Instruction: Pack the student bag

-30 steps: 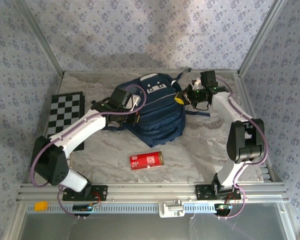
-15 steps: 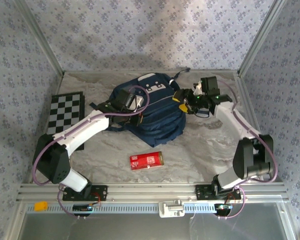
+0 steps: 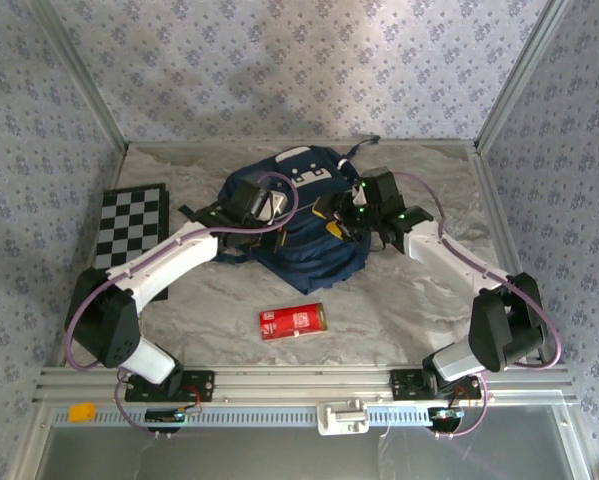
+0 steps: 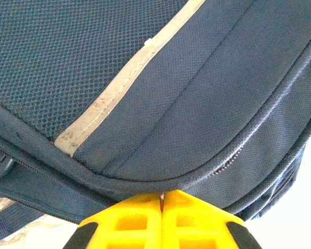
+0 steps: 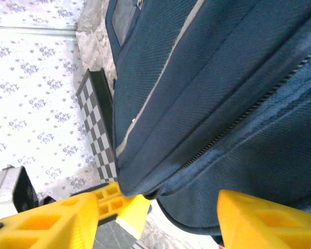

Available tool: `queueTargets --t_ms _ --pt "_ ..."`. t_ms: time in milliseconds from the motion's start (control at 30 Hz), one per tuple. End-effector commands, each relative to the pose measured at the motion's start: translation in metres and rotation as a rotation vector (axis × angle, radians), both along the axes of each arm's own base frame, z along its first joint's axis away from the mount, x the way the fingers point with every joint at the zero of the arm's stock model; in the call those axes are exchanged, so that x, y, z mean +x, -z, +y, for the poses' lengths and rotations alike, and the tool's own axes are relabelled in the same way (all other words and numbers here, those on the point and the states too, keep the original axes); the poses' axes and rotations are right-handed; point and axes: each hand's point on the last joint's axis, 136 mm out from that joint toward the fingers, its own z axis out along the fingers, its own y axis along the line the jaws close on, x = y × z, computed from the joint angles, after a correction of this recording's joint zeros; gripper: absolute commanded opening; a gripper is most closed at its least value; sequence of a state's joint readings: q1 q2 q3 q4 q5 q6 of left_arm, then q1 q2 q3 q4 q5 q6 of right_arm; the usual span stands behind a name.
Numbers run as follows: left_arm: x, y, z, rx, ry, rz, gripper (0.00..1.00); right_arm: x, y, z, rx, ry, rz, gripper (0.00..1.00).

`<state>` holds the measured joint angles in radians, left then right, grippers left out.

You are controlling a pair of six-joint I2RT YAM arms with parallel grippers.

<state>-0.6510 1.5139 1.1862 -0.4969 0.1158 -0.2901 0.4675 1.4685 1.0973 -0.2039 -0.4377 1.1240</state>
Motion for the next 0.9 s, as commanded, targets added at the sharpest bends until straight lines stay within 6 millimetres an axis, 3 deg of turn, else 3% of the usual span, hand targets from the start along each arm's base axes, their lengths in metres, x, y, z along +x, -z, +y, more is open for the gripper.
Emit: queueTargets --t_ms 0,167,367,467,633,767,867 --pt "0.004 -0.021 -0.010 -0.065 0.009 -0.058 0.00 0.013 0.008 -0.001 -0.001 0.075 0.009 0.59" --pt "0.005 -0.022 -0.010 -0.067 0.011 -0.064 0.00 0.023 0.007 0.009 0.006 0.075 0.003 0.50" --pt "0.005 -0.020 -0.004 -0.031 0.009 -0.070 0.00 0.034 0.009 0.008 0.010 0.084 0.002 0.31" --pt "0.008 -0.017 0.007 0.011 -0.024 -0.080 0.00 0.039 0.011 -0.001 -0.005 0.091 0.014 0.16" --pt "0.030 -0.012 0.041 0.033 -0.155 -0.077 0.00 0.044 0.009 -0.011 0.000 0.092 0.012 0.00" --pt "0.053 -0.012 0.061 -0.003 -0.230 -0.075 0.00 0.047 0.010 -0.015 0.003 0.098 0.011 0.00" --pt "0.065 -0.012 0.065 -0.028 -0.240 -0.057 0.00 0.050 0.008 -0.013 0.009 0.104 0.003 0.00"
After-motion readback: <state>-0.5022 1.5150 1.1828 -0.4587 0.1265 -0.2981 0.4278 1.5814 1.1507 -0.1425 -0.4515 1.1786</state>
